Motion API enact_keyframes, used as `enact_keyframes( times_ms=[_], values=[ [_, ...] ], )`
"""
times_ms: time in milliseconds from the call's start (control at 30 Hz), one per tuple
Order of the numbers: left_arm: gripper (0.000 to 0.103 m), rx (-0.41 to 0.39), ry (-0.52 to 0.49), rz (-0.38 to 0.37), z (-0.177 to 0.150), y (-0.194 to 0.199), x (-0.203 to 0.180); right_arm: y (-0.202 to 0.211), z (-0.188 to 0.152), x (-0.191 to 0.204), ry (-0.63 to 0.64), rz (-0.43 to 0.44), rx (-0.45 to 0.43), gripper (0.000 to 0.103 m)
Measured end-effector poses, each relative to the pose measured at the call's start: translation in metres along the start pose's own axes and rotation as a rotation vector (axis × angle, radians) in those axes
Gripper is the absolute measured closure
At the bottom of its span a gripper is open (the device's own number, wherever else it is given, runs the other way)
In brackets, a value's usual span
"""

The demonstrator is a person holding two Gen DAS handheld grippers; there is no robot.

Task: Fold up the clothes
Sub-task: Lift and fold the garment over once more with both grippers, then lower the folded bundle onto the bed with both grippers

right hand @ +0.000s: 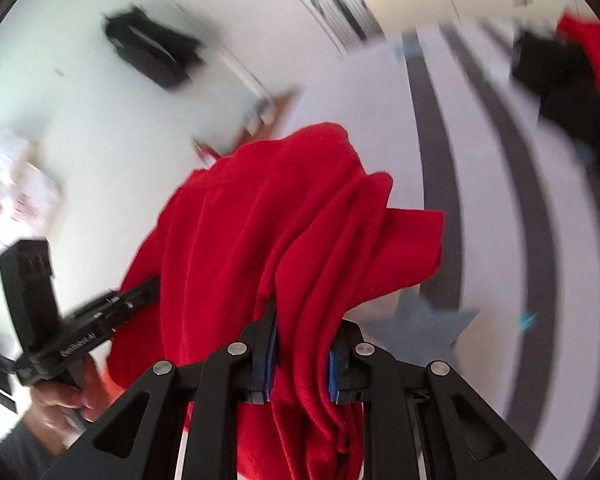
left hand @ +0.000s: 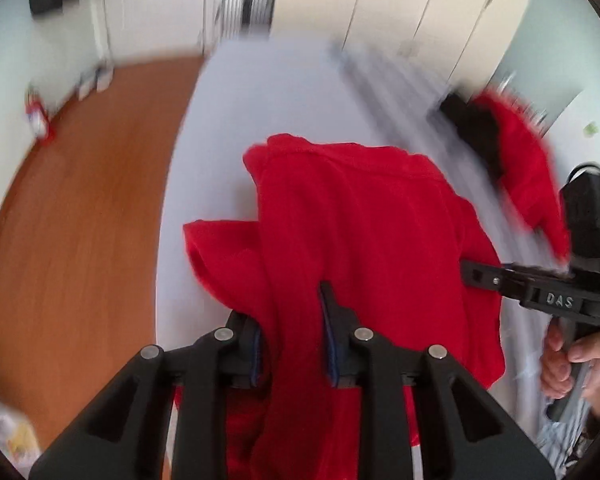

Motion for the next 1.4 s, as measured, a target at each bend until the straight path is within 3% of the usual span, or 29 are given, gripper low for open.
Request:
enact_keyframes(
  times_ms=[33,67,100,200,300,367,467,533,567,667,767,833,900,1033,1133,1200,1233,1267,1367,1400],
  values=[
    [0.079,0.023,0.017,0.0,-0.009,-0.018,0.01,-0.027,-0.004,-0.003,0.001,-0.038,0.059,0.082],
    [0.07,0.046,0.034,0.001,-0.019,-0.037,0.02,-0.051,-0.012,-0.005,0.01,-0.076,0.12,0.08],
    [0.062,0.069,0.052,0.001,-0.028,-0.055,0.03,-0.063,-0.019,-0.005,0.031,-0.101,0.128,0.079],
    [0.034,0.004,0.172,-0.021,-0.043,-0.043,0.046,-0.047,-0.038,-0.004,0.062,-0.071,0.041,0.07],
    [0.034,-0.031,0.113,0.002,-0.064,-0.028,0.044,-0.027,-0.058,-0.012,0.071,-0.048,0.009,0.068],
    [0.034,-0.039,0.061,0.039,-0.079,-0.021,0.04,-0.029,-0.072,-0.016,0.079,-0.043,0.032,0.068],
    [0.034,-0.006,0.052,0.026,-0.096,-0.025,0.039,-0.037,-0.095,-0.021,0.085,-0.019,0.081,0.068],
    [0.04,-0.012,0.04,0.044,-0.102,-0.025,0.038,-0.04,-0.108,-0.022,0.1,-0.026,0.07,0.067],
    [0.05,-0.006,0.046,0.03,-0.099,-0.027,0.04,-0.04,-0.112,-0.022,0.101,-0.027,0.06,0.069],
    [0.051,-0.015,0.09,0.031,-0.105,-0.026,0.043,-0.039,-0.111,-0.034,0.041,-0.011,0.051,0.086],
    [0.052,-0.022,0.056,0.113,-0.111,-0.016,0.032,-0.031,-0.117,-0.037,0.032,-0.046,0.054,0.094],
    [0.053,-0.039,0.064,0.119,-0.11,-0.002,0.031,-0.021,-0.122,-0.028,0.068,-0.096,0.055,0.094],
    [0.053,-0.085,0.034,0.113,-0.101,0.008,0.024,-0.009,-0.12,-0.02,0.088,-0.113,0.024,0.091],
    [0.053,-0.15,-0.032,0.121,-0.065,0.013,0.008,-0.003,-0.083,-0.012,0.053,-0.053,-0.047,0.09],
    [0.069,-0.1,-0.059,0.178,-0.03,-0.014,-0.001,-0.013,-0.053,-0.016,0.014,-0.038,-0.046,0.09],
    [0.075,-0.021,-0.061,0.268,-0.017,-0.043,0.007,-0.03,-0.037,-0.018,0.014,-0.133,-0.006,0.09],
    [0.075,-0.012,-0.043,0.249,-0.016,-0.049,0.014,-0.036,-0.032,-0.02,0.014,-0.174,0.004,0.091],
    [0.074,-0.012,-0.031,0.235,-0.015,-0.053,0.02,-0.039,-0.031,-0.024,0.01,-0.19,0.002,0.102],
    [0.073,-0.052,0.046,0.173,-0.015,-0.047,0.031,-0.036,-0.028,-0.031,-0.011,-0.205,-0.019,0.102],
    [0.074,-0.075,0.054,0.164,-0.015,-0.042,0.032,-0.029,-0.028,-0.031,-0.012,-0.186,-0.041,0.097]
  ],
)
Point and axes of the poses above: each gripper's, at about its wrist camera, not at the fingertips, and y roughly against the way its jaws point, x to its left, z to its top, the point moved 1 cm from there along -y, roughly the way its jaws point, and after that the axes turned 13 degrees about x, right-handed, at the moved point
